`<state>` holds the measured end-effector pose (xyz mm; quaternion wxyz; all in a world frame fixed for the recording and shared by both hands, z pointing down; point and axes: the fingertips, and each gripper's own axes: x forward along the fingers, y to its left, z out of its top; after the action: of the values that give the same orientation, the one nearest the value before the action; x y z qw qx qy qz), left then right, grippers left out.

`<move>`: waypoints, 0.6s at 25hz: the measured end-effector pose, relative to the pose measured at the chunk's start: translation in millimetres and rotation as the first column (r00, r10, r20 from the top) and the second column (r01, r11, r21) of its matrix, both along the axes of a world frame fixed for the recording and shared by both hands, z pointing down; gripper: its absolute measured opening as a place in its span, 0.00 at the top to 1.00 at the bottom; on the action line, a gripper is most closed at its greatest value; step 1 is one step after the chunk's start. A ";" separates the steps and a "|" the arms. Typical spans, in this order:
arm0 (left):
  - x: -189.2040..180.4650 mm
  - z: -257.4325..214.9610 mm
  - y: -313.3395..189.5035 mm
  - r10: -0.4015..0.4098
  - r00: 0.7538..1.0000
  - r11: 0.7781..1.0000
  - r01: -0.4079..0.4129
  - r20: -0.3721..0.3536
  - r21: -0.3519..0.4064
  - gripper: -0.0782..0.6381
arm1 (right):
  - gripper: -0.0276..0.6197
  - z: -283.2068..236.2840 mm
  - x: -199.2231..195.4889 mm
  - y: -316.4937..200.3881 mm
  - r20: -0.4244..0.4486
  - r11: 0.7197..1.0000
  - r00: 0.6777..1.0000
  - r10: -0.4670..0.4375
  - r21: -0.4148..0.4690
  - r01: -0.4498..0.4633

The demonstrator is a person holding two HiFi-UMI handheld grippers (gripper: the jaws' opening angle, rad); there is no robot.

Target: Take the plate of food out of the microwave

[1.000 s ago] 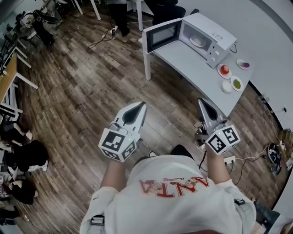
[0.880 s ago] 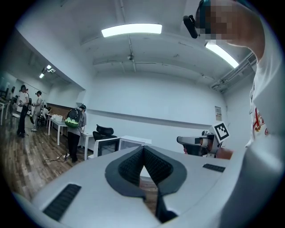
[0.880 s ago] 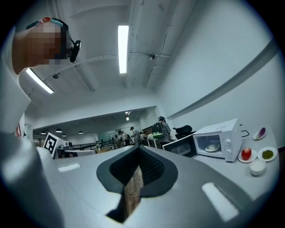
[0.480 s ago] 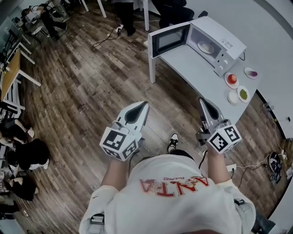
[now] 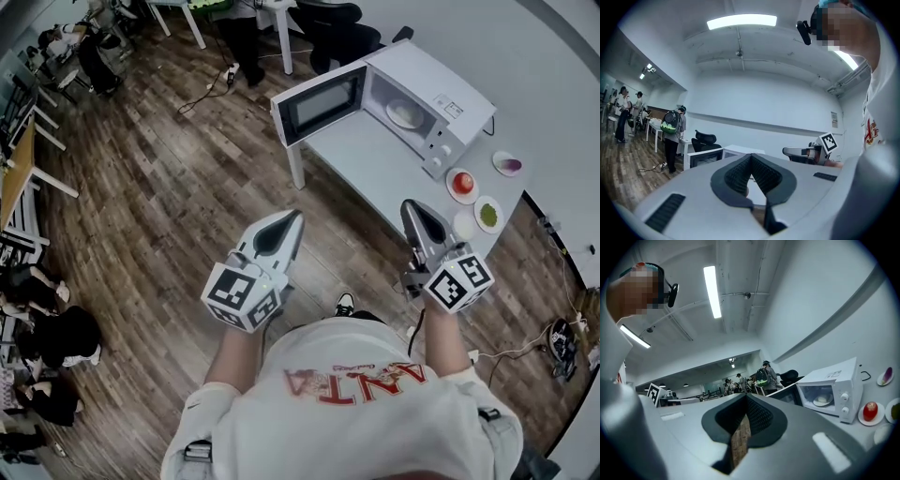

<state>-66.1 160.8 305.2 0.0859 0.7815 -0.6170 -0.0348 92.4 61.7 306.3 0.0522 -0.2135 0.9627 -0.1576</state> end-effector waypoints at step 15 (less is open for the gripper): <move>39.6 24.2 -143.9 0.048 0.999 0.998 -0.049 -0.024 -0.029 0.88 | 0.95 37.0 53.0 -127.4 -0.058 0.995 0.997 0.056 -0.078 -0.061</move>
<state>-26.5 16.8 329.4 0.1058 0.7943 -0.5973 -0.0327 145.4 -65.7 343.2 0.0214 -0.2479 0.9501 -0.1882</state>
